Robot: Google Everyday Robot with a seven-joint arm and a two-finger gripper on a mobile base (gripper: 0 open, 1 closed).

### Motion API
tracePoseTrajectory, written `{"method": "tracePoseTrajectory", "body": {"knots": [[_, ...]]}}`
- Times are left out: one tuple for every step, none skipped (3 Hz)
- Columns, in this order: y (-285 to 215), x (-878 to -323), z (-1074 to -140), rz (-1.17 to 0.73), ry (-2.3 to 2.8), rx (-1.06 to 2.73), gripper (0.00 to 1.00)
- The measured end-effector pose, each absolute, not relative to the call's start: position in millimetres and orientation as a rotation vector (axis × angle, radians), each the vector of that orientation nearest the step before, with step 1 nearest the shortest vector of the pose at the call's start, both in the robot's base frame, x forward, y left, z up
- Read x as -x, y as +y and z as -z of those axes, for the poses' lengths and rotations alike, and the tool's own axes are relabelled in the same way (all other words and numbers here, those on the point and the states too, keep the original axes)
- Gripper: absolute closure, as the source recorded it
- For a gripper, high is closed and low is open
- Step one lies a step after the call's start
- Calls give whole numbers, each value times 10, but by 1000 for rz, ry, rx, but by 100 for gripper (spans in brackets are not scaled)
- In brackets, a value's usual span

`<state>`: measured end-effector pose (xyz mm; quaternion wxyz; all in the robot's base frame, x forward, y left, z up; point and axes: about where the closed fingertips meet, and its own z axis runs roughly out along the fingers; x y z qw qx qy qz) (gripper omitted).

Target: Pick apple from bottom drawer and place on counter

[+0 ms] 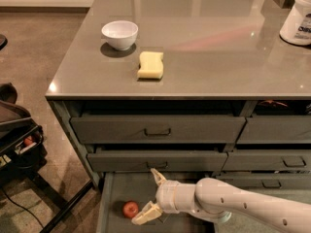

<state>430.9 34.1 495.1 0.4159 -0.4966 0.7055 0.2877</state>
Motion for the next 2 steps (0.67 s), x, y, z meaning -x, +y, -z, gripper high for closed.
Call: {"method": "tracePoseTrajectory", "body": {"knots": [[341, -4308, -4950, -723, 1772, 1247, 0], [391, -4401, -4643, -725, 1800, 1194, 0]]}}
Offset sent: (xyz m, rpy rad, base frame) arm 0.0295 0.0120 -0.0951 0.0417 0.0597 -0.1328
